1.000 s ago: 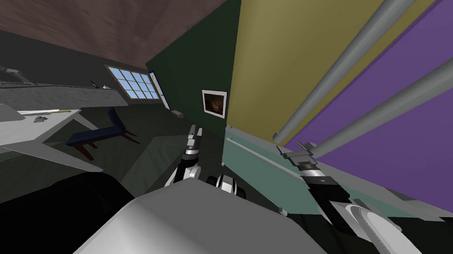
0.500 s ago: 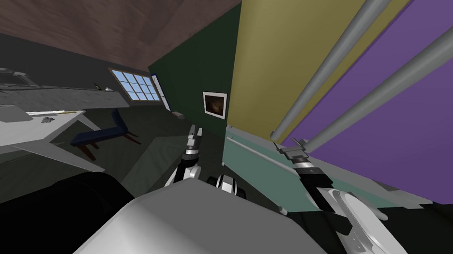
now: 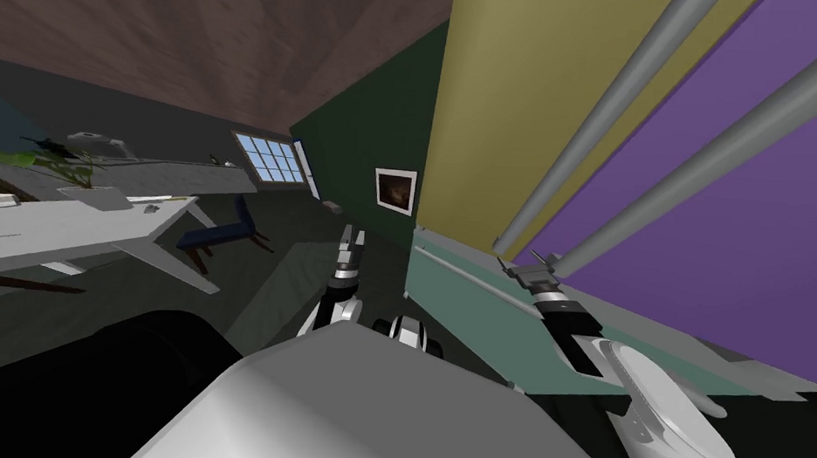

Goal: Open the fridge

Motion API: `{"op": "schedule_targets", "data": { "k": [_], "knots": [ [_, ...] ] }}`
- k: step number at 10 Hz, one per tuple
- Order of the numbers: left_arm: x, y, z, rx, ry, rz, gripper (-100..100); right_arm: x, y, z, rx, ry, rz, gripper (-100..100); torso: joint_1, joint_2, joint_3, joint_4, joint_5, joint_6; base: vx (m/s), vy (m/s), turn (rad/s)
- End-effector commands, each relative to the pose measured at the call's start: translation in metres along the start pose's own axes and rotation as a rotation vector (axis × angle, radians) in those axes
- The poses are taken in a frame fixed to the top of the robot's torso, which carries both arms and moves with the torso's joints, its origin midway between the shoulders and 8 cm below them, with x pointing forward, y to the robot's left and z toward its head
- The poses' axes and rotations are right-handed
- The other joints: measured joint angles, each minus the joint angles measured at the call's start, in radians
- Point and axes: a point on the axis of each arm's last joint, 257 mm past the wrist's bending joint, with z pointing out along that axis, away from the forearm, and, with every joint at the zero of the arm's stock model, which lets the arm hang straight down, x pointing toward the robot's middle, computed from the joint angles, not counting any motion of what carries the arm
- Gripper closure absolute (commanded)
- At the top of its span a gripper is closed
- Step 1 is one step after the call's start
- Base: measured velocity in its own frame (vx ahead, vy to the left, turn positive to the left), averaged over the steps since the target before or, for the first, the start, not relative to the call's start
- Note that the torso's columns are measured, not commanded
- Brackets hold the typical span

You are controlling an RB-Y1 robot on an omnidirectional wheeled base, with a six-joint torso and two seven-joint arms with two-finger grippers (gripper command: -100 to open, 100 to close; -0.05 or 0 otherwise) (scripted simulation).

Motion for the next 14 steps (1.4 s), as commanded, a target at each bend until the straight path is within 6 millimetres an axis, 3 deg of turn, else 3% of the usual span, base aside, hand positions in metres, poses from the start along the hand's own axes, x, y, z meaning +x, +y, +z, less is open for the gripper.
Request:
{"op": "schedule_targets", "data": {
  "k": [1, 2, 3, 5, 6, 8, 9, 11, 12, 13, 14],
  "knots": [
    [0.000, 0.000, 0.000, 0.000, 0.000, 0.000, 0, 0.026, -0.025, -0.005, 0.049, 0.076, -0.025, -100, 0.001, -0.003, -0.001, -0.003, -0.001, 0.000, -0.163, -0.058, 0.309],
    [0.000, 0.000, 0.000, 0.000, 0.000, 0.000, 0, 0.027, -0.028, -0.005, 0.058, 0.082, -0.025, -100, 0.003, -0.002, -0.001, -0.002, 0.000, 0.004, -0.055, -0.035, 0.083],
    [0.000, 0.000, 0.000, 0.000, 0.000, 0.000, 0, 0.045, -0.047, -0.007, 0.091, 0.130, -0.049, -100, 0.005, -0.001, 0.001, -0.002, -0.001, 0.009, -0.096, -0.014, 0.306],
    [0.000, 0.000, 0.000, 0.000, 0.000, 0.000, 0, 0.047, -0.050, -0.007, 0.103, 0.138, -0.050, -100, 0.004, 0.005, 0.003, 0.002, 0.002, 0.003, -0.096, -0.021, 0.220],
    [0.000, 0.000, 0.000, 0.000, 0.000, 0.000, 0, 0.063, -0.074, -0.011, 0.150, 0.186, -0.075, -100, 0.001, 0.003, 0.002, 0.002, 0.001, 0.008, -0.126, 0.009, 0.346],
    [0.000, 0.000, 0.000, 0.000, 0.000, 0.000, 0, 0.065, -0.074, -0.011, 0.150, 0.190, -0.074, -100, 0.001, 0.009, 0.006, 0.004, 0.001, 0.006, -0.095, -0.024, 0.183],
    [0.000, 0.000, 0.000, 0.000, 0.000, 0.000, 0, 0.076, -0.099, -0.015, 0.197, 0.228, -0.101, -100, 0.003, 0.008, 0.006, 0.004, 0.002, 0.008, -0.120, -0.014, 0.352],
    [0.000, 0.000, 0.000, 0.000, 0.000, 0.000, 0, 0.081, -0.099, -0.016, 0.201, 0.239, -0.099, -100, 0.004, 0.010, 0.006, 0.007, 0.005, 0.006, -0.110, -0.019, 0.216],
    [0.000, 0.000, 0.000, 0.000, 0.000, 0.000, 0, 0.091, -0.125, -0.022, 0.255, 0.275, -0.125, -100, 0.006, 0.009, 0.006, 0.005, 0.004, 0.010, -0.117, 0.001, 0.345],
    [0.000, 0.000, 0.000, 0.000, 0.000, 0.000, 0, 0.095, -0.125, -0.023, 0.255, 0.284, -0.123, -100, 0.007, 0.007, 0.003, 0.006, 0.006, 0.001, -0.141, 0.007, 0.319],
    [0.000, 0.000, 0.000, 0.000, 0.000, 0.000, 0, 0.095, -0.125, -0.023, 0.255, 0.284, -0.123, -100, 0.008, 0.005, 0.003, 0.005, 0.006, 0.004, -0.059, -0.009, 0.057]
  ]
}}
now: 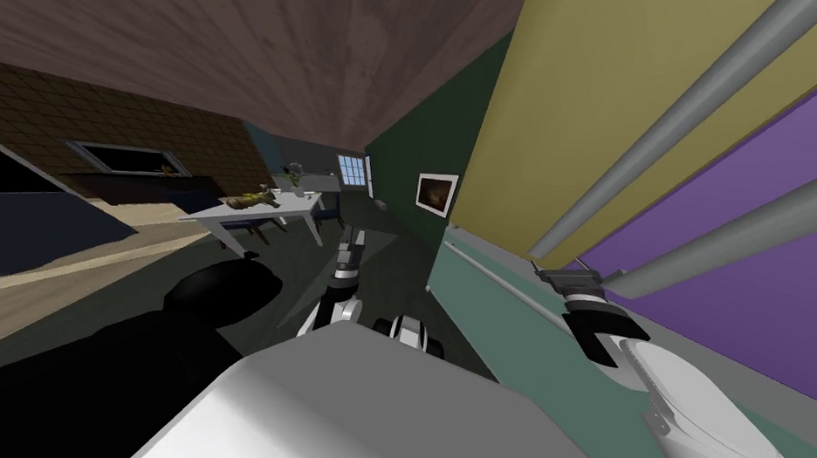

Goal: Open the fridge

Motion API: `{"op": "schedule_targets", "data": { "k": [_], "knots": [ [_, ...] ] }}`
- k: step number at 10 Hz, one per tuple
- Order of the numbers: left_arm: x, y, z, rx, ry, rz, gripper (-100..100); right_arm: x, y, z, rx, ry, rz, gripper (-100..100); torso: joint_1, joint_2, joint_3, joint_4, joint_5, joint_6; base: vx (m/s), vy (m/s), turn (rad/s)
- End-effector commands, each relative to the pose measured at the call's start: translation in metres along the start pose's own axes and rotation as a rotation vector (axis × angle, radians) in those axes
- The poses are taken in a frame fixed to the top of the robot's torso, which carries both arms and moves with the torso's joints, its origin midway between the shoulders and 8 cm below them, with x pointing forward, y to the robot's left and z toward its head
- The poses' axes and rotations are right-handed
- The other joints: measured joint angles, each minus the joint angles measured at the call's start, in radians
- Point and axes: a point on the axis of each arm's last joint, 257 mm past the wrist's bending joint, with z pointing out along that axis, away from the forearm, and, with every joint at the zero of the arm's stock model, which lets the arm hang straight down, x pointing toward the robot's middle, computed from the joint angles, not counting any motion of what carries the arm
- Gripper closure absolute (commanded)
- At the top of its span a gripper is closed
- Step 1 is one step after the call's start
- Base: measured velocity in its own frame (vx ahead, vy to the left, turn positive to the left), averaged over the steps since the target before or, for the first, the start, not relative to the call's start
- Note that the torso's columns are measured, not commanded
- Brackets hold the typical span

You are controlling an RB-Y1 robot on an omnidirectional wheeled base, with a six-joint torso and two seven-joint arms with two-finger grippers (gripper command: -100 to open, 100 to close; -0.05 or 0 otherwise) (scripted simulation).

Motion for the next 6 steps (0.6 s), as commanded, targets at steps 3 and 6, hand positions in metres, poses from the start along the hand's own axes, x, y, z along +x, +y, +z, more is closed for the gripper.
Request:
{"op": "schedule_targets", "data": {
  "k": [3, 6],
  "knots": [
    [0.000, 0.000, 0.000, 0.000, 0.000, 0.000, 0, 0.037, -0.066, 0.000, 0.145, 0.096, -0.050, -100, 0.002, 0.002, 0.002, 0.000, 0.000, -0.003, -0.140, 0.013, 0.345],
    [0.000, 0.000, 0.000, 0.000, 0.000, 0.000, 0, 0.052, -0.093, -0.001, 0.205, 0.136, -0.070, -100, 0.008, 0.003, 0.001, 0.003, 0.006, -0.006, -0.159, 0.020, 0.350]
  ]
}}
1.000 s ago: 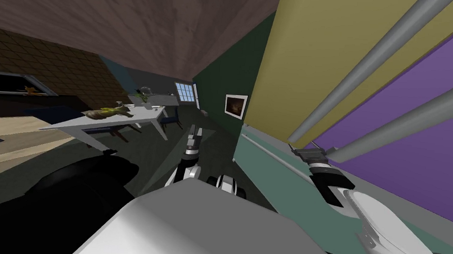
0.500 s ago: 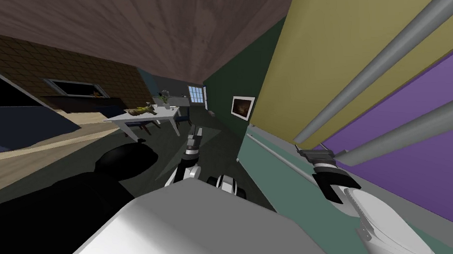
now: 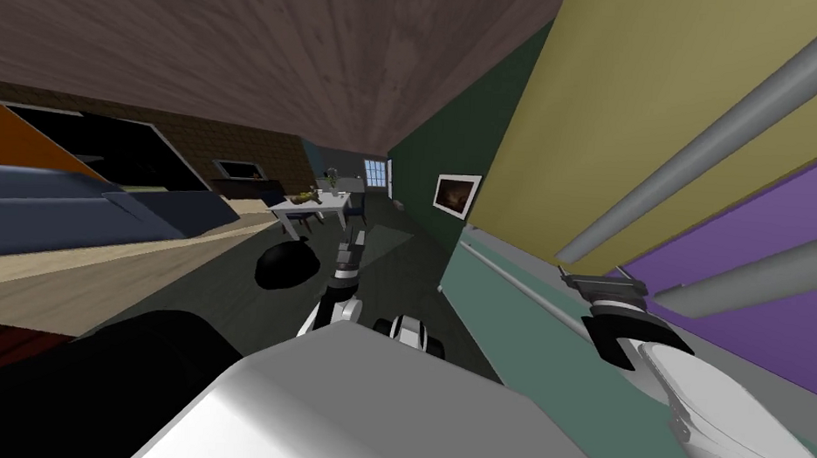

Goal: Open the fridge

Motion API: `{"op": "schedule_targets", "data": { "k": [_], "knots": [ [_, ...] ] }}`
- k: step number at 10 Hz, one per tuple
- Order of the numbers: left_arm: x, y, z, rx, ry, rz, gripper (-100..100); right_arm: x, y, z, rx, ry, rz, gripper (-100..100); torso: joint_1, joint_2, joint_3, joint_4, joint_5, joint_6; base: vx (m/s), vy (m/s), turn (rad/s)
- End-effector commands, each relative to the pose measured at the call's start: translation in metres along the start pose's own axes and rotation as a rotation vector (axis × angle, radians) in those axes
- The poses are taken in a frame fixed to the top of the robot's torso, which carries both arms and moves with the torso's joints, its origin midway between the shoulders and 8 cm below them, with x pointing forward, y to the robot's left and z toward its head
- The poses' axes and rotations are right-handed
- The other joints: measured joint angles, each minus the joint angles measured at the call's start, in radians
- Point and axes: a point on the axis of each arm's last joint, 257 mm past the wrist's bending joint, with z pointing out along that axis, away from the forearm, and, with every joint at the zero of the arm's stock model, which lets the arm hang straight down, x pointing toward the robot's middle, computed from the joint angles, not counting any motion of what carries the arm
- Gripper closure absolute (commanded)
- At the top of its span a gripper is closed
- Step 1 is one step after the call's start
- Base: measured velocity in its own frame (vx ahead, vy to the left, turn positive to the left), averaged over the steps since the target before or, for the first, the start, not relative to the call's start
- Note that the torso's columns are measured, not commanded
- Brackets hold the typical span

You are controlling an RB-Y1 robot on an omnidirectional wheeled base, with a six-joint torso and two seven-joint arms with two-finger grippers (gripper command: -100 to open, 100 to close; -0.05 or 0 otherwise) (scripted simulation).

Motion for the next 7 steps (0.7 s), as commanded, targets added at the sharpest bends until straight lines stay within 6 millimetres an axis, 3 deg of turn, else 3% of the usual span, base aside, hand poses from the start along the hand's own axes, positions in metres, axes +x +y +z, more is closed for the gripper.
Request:
{"op": "schedule_targets", "data": {
  "k": [1, 2, 4, 5, 6, 7],
  "knots": [
    [0.000, 0.000, 0.000, 0.000, 0.000, 0.000, 0, 0.019, -0.051, 0.008, 0.112, 0.047, -0.025, -100, 0.002, -0.001, 0.000, 0.000, 0.001, 0.001, -0.155, 0.030, 0.393],
    [0.000, 0.000, 0.000, 0.000, 0.000, 0.000, 0, 0.020, -0.053, 0.007, 0.121, 0.050, -0.025, -100, 0.005, 0.001, 0.000, 0.000, 0.002, -0.003, -0.130, 0.009, 0.320],
    [0.000, 0.000, 0.000, 0.000, 0.000, 0.000, 0, 0.024, -0.045, 0.004, 0.109, 0.058, -0.018, -100, 0.009, 0.001, 0.002, 0.000, 0.002, 0.001, -0.039, 0.005, 0.032],
    [0.000, 0.000, 0.000, 0.000, 0.000, 0.001, 0, 0.008, -0.028, 0.005, 0.064, 0.019, -0.006, 100, 0.010, 0.004, 0.004, -0.001, 0.000, 0.002, 0.118, -0.038, -0.342],
    [0.000, 0.000, 0.000, -0.001, 0.000, 0.001, 0, 0.007, -0.026, 0.005, 0.058, 0.017, -0.007, 100, 0.008, 0.002, 0.004, -0.003, -0.002, 0.004, 0.198, -0.048, -0.378],
    [0.000, 0.000, 0.000, -0.001, 0.000, 0.001, 0, -0.007, 0.000, 0.000, -0.002, -0.019, 0.011, 100, 0.009, 0.005, 0.006, -0.003, -0.004, 0.005, 0.219, -0.056, -0.394]
  ]
}}
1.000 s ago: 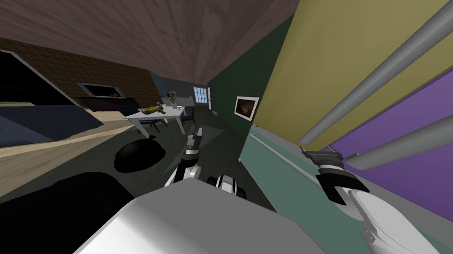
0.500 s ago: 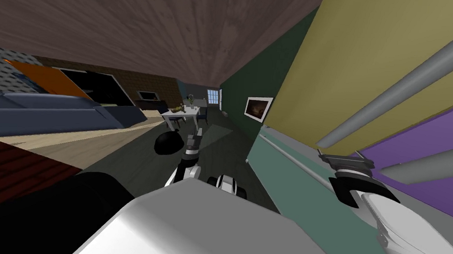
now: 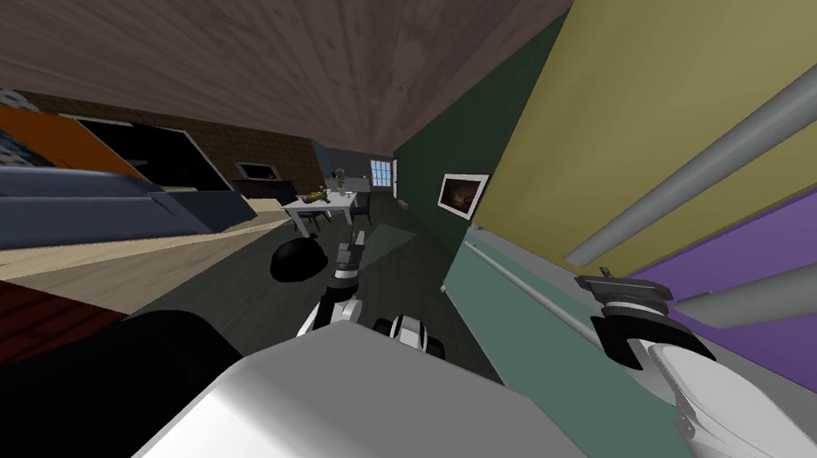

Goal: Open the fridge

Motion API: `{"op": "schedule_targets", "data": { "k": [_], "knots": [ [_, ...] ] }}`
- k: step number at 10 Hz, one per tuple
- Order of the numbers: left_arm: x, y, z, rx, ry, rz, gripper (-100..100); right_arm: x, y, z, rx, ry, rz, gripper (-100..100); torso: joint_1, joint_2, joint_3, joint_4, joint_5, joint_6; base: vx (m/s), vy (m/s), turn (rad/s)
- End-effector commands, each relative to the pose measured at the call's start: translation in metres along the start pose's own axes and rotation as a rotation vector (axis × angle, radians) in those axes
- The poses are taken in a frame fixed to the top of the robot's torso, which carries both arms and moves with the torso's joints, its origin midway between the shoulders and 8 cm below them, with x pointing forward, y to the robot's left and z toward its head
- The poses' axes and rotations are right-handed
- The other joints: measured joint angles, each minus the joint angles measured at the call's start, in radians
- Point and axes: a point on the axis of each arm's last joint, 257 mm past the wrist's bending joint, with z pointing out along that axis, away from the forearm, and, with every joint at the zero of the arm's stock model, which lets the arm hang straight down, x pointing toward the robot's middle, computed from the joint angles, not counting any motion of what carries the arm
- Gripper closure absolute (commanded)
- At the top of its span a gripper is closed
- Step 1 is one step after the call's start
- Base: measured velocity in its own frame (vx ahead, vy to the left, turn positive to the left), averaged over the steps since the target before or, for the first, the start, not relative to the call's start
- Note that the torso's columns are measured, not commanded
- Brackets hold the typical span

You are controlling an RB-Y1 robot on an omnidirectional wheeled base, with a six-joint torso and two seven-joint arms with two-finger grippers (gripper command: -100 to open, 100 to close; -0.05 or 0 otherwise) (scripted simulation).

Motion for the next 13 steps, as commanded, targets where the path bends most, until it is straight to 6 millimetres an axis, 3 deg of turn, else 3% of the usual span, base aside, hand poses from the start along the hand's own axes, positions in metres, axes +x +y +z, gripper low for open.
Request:
{"op": "schedule_targets", "data": {
  "k": [1, 2, 3, 4, 6, 7, 8, 9, 10, 11, 12, 13],
  "knots": [
    [0.000, 0.000, 0.000, 0.000, 0.000, 0.000, 0, -0.017, 0.028, -0.006, -0.073, -0.043, 0.019, 100, -0.008, -0.002, -0.002, 0.000, -0.002, -0.001, 0.144, -0.030, -0.336],
    [0.000, 0.000, 0.000, 0.000, 0.000, 0.000, 0, -0.032, 0.053, -0.014, -0.133, -0.082, 0.026, 100, -0.012, -0.001, -0.002, 0.000, -0.003, -0.001, 0.154, -0.013, -0.353],
    [0.000, 0.000, 0.000, 0.000, 0.000, 0.000, 0, -0.032, 0.053, -0.014, -0.133, -0.082, 0.040, 100, -0.011, -0.001, -0.001, -0.001, -0.004, 0.000, 0.142, 0.001, -0.343],
    [0.000, 0.000, 0.000, 0.000, 0.000, 0.000, 0, -0.049, 0.076, -0.024, -0.190, -0.124, 0.055, 100, -0.012, 0.000, -0.001, -0.001, -0.005, 0.003, 0.190, -0.019, -0.361],
    [0.000, 0.000, 0.000, 0.000, 0.000, 0.000, 0, -0.049, 0.076, -0.024, -0.190, -0.124, 0.063, 100, -0.018, -0.002, -0.002, -0.002, -0.007, 0.005, 0.101, -0.004, -0.245],
    [0.000, 0.000, 0.000, 0.000, 0.000, 0.000, 0, -0.067, 0.098, -0.035, -0.244, -0.169, 0.086, 100, -0.020, 0.001, 0.000, -0.002, -0.008, 0.003, 0.085, -0.008, -0.272],
    [0.000, 0.000, 0.000, 0.000, 0.000, 0.000, 0, -0.067, 0.098, -0.035, -0.244, -0.169, 0.086, 100, -0.017, 0.000, 0.000, -0.002, -0.008, 0.007, 0.117, -0.005, -0.333],
    [0.000, 0.000, 0.000, 0.000, 0.000, 0.000, 0, -0.086, 0.118, -0.047, -0.295, -0.218, 0.111, 100, -0.018, 0.002, 0.002, -0.002, -0.009, 0.010, 0.196, 0.003, -0.388],
    [0.000, 0.000, 0.000, 0.000, 0.000, 0.000, 0, -0.086, 0.118, -0.047, -0.295, -0.218, 0.111, 100, -0.017, 0.001, 0.001, -0.002, -0.009, 0.009, 0.173, 0.010, -0.351],
    [0.000, 0.000, 0.000, 0.000, 0.000, 0.000, 0, -0.107, 0.136, -0.061, -0.343, -0.269, 0.138, 100, -0.020, 0.000, 0.000, -0.003, -0.009, 0.009, 0.164, 0.002, -0.417],
    [0.000, 0.000, 0.000, 0.000, 0.000, 0.000, 0, -0.107, 0.136, -0.061, -0.343, -0.269, 0.138, 100, -0.021, 0.001, 0.001, -0.002, -0.009, 0.010, 0.140, 0.027, -0.300],
    [0.000, 0.000, 0.000, 0.000, 0.000, 0.000, 0, -0.127, 0.151, -0.076, -0.387, -0.323, 0.165, 100, -0.020, 0.002, 0.001, -0.003, -0.010, 0.008, 0.160, 0.046, -0.332]
  ]
}}
